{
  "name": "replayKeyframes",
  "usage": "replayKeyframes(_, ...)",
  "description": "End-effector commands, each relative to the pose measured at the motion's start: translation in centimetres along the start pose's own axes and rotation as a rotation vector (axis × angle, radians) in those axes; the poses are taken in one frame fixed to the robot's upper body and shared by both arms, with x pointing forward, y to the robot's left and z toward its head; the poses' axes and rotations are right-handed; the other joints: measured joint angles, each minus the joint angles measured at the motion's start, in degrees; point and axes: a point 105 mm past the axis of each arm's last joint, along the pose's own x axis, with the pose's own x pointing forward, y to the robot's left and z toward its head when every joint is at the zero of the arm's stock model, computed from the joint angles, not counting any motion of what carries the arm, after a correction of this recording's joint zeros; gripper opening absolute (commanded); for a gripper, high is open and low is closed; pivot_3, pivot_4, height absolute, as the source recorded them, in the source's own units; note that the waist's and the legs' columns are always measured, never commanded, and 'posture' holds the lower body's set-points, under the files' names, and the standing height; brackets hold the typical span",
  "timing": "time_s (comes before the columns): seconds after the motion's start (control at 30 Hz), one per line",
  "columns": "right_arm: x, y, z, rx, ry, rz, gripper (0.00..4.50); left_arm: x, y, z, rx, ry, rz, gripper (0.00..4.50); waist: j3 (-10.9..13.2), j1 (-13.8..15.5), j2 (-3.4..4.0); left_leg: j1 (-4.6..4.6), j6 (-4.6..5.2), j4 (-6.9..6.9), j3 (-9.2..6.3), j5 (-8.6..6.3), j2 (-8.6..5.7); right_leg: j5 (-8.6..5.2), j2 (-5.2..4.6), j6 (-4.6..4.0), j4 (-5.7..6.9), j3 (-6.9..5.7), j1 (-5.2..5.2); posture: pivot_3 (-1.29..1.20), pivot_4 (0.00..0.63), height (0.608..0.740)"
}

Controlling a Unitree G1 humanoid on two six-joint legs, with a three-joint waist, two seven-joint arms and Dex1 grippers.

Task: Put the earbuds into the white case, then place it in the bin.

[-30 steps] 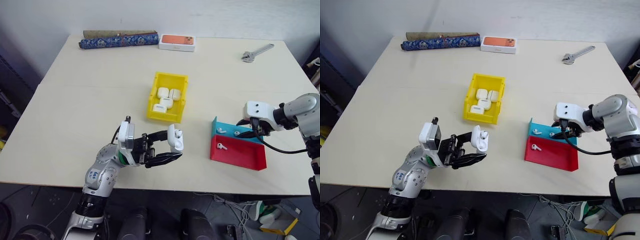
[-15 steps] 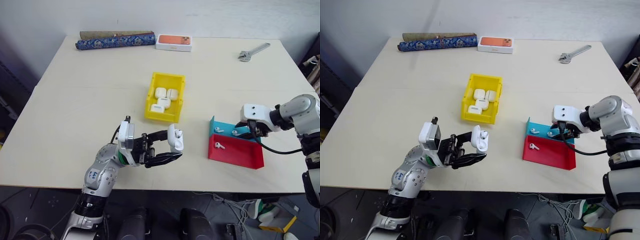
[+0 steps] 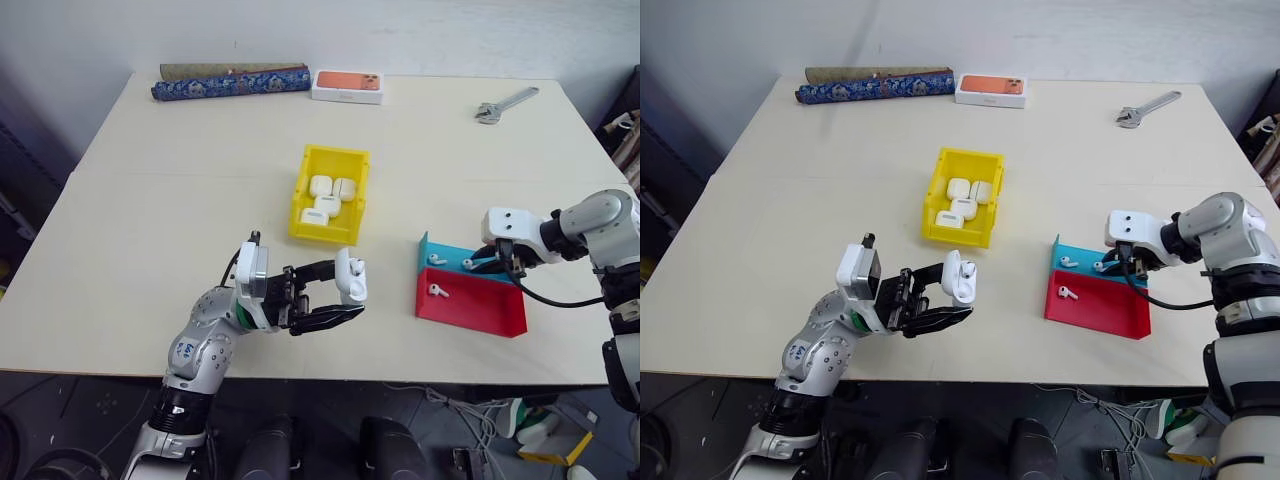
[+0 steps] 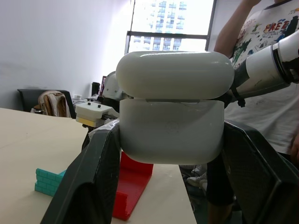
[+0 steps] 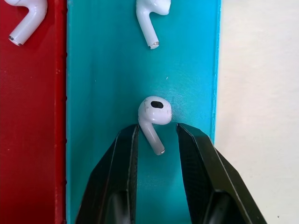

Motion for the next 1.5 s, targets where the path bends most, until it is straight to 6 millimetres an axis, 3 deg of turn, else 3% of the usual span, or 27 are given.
replayKeyframes(0.03, 0.2, -0.1, 0.1, -0.003, -0.008, -0.005, 1.25, 0.3, -0.4, 0.9, 0.04, -0.018, -0.022, 2.78, 0.0, 0.0, 0.0, 0.0, 0.0, 0.02, 0.0, 0.0, 0.0, 0.0, 0.0, 0.0, 0.02, 0.0, 0.0, 0.0, 0.15, 0.74)
replayKeyframes(0.73, 0.9, 0.0, 0.5, -0.037, -0.024, 0.014, 1.25, 0.2, -0.5, 0.7, 0.039, -0.017, -0.023, 2.78, 0.0, -0.2, 0.0, 0.01, -0.01, 0.34, 0.0, -0.01, 0.06, 0.0, 0.0, -0.01, 0.26, 0.08, 0.0, 0.0, 0.15, 0.74)
replayKeyframes(0.83, 1.0, 0.1, 0.5, -0.035, -0.027, 0.013, 0.69, 0.2, -0.5, 0.7, 0.038, -0.018, -0.022, 2.78, 0.0, -0.3, 0.0, 0.01, -0.02, 0.34, 0.0, -0.01, 0.07, 0.0, 0.0, -0.01, 0.27, 0.08, 0.0, 0.0, 0.15, 0.74)
replayKeyframes(1.23, 0.9, 0.3, 0.0, -0.02, -0.035, 0.01, 0.69, 0.2, -0.5, 0.6, 0.035, -0.019, -0.023, 2.78, 0.0, -0.4, 0.0, 0.01, -0.02, 0.4, 0.0, -0.01, 0.07, 0.0, -0.01, -0.01, 0.32, 0.09, 0.0, 0.0, 0.15, 0.74)
replayKeyframes(1.3, 0.9, 0.1, 0.2, -0.017, -0.048, -0.009, 0.5, 0.2, -0.4, 0.6, 0.035, -0.018, -0.025, 2.78, 0.0, -0.4, 0.0, 0.01, -0.02, 0.4, 0.0, -0.01, 0.07, 0.0, -0.01, -0.01, 0.32, 0.09, 0.0, 0.0, 0.15, 0.74)
replayKeyframes(1.43, -1.7, -1.5, 1.5, -0.015, -0.152, -0.122, 0.48, 0.3, -0.3, 0.6, 0.036, -0.018, -0.027, 2.78, 0.0, -0.3, 0.0, 0.01, -0.02, 0.4, 0.0, -0.01, 0.07, 0.0, -0.01, -0.01, 0.32, 0.1, -0.01, 0.0, 0.15, 0.74)
replayKeyframes(1.5, -3.7, -1.9, 3.7, -0.021, -0.325, -0.157, 0.48, 0.4, -0.3, 0.6, 0.037, -0.017, -0.029, 2.78, 0.0, -0.3, 0.04, -0.02, -0.02, 0.39, 0.02, -0.01, 0.06, 0.0, -0.02, -0.01, 0.32, 0.11, -0.04, 0.0, 0.15, 0.74)
